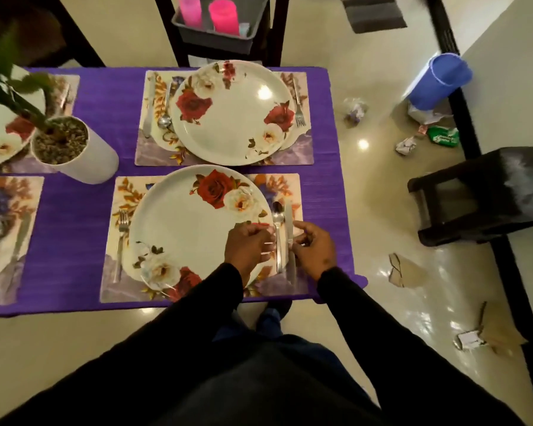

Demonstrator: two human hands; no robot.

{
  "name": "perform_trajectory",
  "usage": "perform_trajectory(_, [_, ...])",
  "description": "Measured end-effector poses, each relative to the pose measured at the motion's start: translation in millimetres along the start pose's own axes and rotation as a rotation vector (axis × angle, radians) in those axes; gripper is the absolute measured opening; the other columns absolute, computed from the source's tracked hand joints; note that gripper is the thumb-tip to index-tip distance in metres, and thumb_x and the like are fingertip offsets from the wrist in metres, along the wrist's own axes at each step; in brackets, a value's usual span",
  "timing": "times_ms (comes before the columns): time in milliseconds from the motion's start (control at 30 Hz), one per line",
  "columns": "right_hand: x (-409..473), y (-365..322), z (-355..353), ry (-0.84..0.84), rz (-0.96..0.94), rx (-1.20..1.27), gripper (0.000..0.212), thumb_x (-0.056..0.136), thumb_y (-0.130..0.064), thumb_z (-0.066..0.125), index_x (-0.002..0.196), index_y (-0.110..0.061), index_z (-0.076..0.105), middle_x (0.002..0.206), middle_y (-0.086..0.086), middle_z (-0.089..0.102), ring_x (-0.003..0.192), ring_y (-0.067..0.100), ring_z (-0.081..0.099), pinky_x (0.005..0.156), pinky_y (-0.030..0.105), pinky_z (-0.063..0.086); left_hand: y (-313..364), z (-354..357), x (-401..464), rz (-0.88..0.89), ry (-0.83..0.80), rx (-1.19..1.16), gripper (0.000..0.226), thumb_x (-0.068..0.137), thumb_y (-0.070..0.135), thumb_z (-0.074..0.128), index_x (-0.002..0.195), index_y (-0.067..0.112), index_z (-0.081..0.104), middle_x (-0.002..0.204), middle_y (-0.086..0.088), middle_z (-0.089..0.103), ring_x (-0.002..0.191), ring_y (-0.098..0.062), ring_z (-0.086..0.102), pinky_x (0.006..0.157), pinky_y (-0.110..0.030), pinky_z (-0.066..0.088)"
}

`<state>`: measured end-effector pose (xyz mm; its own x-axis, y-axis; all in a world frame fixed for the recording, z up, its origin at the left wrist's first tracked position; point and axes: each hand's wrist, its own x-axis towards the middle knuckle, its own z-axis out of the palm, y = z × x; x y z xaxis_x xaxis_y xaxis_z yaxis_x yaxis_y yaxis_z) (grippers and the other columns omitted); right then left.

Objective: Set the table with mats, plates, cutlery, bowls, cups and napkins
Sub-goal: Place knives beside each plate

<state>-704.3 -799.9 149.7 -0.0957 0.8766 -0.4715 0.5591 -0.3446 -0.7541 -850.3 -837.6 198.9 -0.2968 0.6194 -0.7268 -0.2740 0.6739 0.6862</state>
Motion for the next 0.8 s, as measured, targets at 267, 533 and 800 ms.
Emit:
perform_trajectory(267, [3, 13, -8, 0.001, 0.002, -0.016, 0.047, 0.093, 0.001, 0.061, 0.134, -0.021, 0.059, 0.094, 0.001, 0.069, 0.087, 0.013, 0.067, 0.067, 0.008, 0.05, -11, 15, 2, 0.083, -0.079, 0.306, 0.025, 0.101, 0.018, 0.056, 0.119, 0.01, 0.071, 0.083, -0.005, 0.07, 0.062, -0.012, 0.057, 0.05, -0.019, 0.043])
perform_trajectory(533, [0, 4, -9, -0.035, -0.011, -0.068, 0.043, 0.096, -0.002, 0.058, 0.136, -0.017, 0.057, 0.097, 0.0, 0.066, 0.083, 0.007, 0.06, 0.073, 0.011, 0.05, -17, 30, 0, 0.276, -0.209, 0.819, 0.034, 0.106, 0.024, 0.046, 0.133, 0.013, 0.065, 0.112, -0.009, 0.073, 0.098, -0.022, 0.067, 0.096, -0.034, 0.051])
perform_trajectory(800, [1, -6, -5, -0.054, -0.001, -0.121, 0.047, 0.096, -0.004, 0.058, 0.141, -0.019, 0.052, 0.106, 0.004, 0.067, 0.094, 0.019, 0.066, 0.092, 0.033, 0.056, -25, 31, 16, 0.196, -0.199, 0.984, 0.045, 0.107, 0.033, 0.043, 0.151, 0.023, 0.045, 0.15, -0.007, 0.052, 0.134, -0.027, 0.053, 0.115, -0.044, 0.04])
